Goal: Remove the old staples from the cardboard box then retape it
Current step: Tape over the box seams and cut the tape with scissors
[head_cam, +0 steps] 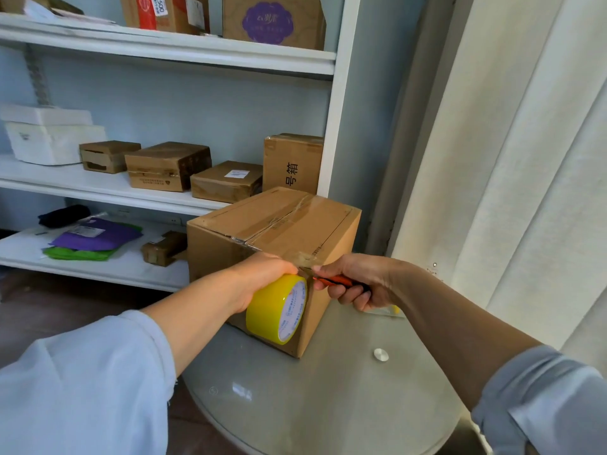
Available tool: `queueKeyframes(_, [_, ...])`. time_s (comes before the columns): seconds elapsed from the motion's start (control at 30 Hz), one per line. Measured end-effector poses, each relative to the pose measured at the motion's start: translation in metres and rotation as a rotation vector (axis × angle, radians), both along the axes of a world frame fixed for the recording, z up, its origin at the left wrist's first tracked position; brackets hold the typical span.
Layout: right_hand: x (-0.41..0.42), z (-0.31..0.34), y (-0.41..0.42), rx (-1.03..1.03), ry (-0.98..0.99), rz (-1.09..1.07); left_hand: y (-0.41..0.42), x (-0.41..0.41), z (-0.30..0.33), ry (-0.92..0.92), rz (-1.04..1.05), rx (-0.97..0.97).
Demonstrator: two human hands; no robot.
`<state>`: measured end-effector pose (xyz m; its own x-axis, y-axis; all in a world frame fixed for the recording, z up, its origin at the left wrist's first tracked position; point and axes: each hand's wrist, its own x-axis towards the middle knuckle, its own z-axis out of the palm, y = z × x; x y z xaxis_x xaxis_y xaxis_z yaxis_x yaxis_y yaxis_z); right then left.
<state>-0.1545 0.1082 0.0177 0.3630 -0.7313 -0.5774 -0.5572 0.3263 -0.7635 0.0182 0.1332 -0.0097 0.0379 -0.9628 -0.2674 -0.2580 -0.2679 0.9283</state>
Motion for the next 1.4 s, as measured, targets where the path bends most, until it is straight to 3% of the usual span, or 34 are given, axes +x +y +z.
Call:
queueKeyframes(0.13, [-0.020, 0.016, -0.001, -0.111, 0.039, -0.042, -0.001, 0.000, -0.004, 0.014, 0.014, -0.022])
queueKeyframes(0.27, [-0.015, 0.021, -0.003, -0.438, 0.025, -0.241, 0.000, 0.001, 0.000, 0.042, 0.015, 0.005])
queueKeyframes(0.37, [0.013, 0.003, -0.004, -0.557, 0.069, -0.284, 0.002, 0.000, 0.000, 0.077, 0.023, -0.003])
queueKeyframes(0.73, [0.026, -0.010, -0.008, -0.485, 0.107, -0.173, -0.004, 0.007, -0.005, 0.124, 0.054, 0.081])
queueKeyframes(1.0, [0.013, -0.007, -0.025, -0.369, 0.110, -0.071, 0.002, 0.023, 0.000, -0.023, 0.043, 0.070])
queueKeyframes(1.2, [-0.010, 0.004, -0.037, -0.364, 0.148, 0.037, 0.014, 0.040, 0.031, -0.172, -0.151, -0.030])
queueKeyframes(1.4, [0.023, -0.011, -0.041, -0.853, 0.151, -0.410, 0.007, 0.027, 0.046, -0.214, -0.187, -0.296])
